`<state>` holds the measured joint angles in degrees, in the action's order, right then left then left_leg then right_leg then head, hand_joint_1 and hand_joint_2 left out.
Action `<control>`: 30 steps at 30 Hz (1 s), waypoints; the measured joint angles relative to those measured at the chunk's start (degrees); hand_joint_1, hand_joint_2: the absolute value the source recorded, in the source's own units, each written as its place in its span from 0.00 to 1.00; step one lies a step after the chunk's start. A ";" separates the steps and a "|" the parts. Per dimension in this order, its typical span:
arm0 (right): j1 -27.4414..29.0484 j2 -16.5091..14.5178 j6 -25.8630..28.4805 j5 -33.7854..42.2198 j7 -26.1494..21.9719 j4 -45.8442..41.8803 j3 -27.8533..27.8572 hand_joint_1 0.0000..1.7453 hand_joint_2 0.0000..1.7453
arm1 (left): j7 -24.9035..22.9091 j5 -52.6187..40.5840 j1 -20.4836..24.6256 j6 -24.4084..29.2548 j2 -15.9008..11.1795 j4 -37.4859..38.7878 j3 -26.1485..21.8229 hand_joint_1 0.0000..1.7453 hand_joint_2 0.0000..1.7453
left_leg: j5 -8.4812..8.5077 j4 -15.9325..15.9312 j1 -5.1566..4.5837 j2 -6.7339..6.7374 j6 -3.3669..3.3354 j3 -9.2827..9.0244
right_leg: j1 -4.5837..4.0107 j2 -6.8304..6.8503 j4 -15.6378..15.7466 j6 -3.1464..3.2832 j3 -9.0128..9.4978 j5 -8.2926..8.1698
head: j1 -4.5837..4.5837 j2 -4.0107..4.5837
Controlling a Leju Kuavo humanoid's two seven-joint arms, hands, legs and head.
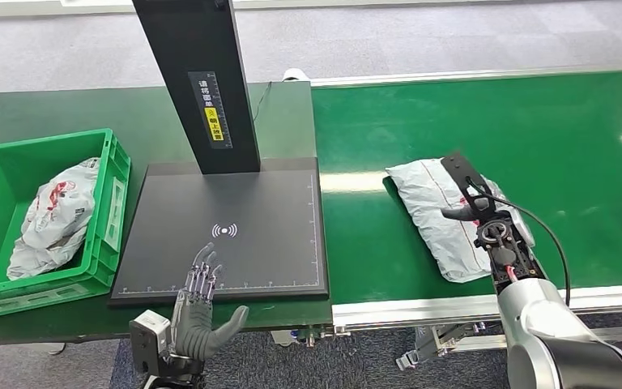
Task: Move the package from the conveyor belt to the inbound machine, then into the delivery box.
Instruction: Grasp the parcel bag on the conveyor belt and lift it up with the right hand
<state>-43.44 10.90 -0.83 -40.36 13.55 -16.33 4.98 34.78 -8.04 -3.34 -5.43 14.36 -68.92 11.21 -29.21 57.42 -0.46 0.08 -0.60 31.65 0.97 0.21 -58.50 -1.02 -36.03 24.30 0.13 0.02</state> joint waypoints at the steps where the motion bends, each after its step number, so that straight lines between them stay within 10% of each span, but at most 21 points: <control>1: 0.00 0.02 -0.42 -0.71 1.38 0.15 -0.15 0.00 1.00 | -0.01 0.00 0.24 -0.12 0.00 0.27 -0.12 0.00 1.00 | 0.00 0.00 0.00 0.00 0.00 0.00 | 0.00 0.00 0.00 0.00 0.00 0.00 | -0.01 0.00; 17: -0.33 0.64 -2.77 -2.34 5.00 1.08 -0.27 0.00 1.00 | -0.05 0.00 1.46 -0.66 0.02 2.37 -1.17 0.00 1.00 | 0.00 0.00 0.00 0.00 0.00 0.00 | 0.01 -0.01 0.00 0.00 0.00 0.00 | 0.00 -0.01; 30: -0.52 0.73 -16.62 -11.52 13.66 1.90 -3.07 0.00 1.00 | 0.31 0.85 3.33 -1.08 -0.04 5.25 -2.48 0.00 1.00 | 0.00 0.00 0.00 0.00 0.00 0.00 | 0.00 0.00 0.00 0.00 0.00 0.00 | 0.00 -0.01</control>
<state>-43.96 11.63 -17.45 -51.87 27.21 -14.44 1.91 35.09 -7.19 -0.01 -6.51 14.32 -63.67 8.73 -29.20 57.42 -0.46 0.08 -0.60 31.66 0.97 0.20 -58.50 -1.02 -36.03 24.29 0.13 0.02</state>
